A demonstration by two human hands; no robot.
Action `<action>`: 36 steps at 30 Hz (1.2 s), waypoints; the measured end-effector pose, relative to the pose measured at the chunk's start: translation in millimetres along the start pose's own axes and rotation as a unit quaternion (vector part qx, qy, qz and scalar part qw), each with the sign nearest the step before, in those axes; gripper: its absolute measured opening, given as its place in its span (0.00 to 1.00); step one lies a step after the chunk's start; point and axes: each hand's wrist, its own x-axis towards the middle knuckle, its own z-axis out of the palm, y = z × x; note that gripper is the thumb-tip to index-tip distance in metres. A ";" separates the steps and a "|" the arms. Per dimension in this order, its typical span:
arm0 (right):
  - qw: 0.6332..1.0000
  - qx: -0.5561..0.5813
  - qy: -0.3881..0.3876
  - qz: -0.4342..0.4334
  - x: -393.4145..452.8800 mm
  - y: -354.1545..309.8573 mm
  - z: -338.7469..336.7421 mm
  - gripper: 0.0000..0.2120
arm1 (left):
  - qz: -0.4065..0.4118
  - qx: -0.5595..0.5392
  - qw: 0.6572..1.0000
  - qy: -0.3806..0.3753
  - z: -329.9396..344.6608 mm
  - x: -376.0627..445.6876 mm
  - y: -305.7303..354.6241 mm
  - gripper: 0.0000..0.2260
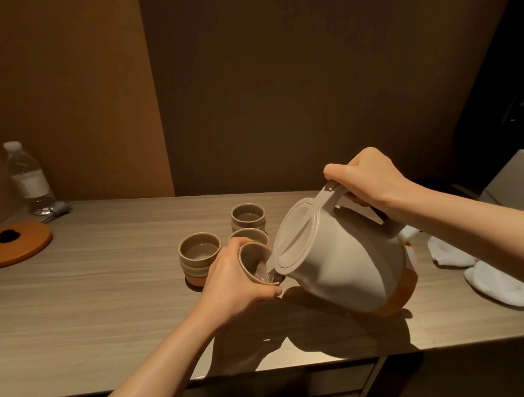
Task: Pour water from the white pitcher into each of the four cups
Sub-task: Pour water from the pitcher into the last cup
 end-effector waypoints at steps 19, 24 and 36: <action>0.999 -0.021 -0.006 -0.026 -1.3 -5.5 -0.9 0.22 | -0.014 -0.020 1.000 -0.008 0.3 -1.4 -0.2 0.36; 0.999 -0.033 -0.003 -0.031 0.4 -4.1 -1.1 0.23 | -0.013 -0.024 1.000 -0.006 3.0 -1.7 -0.8 0.37; 0.998 -0.049 -0.014 -0.041 2.6 -2.9 0.8 0.22 | -0.021 -0.039 0.999 -0.010 8.2 -1.2 -5.7 0.37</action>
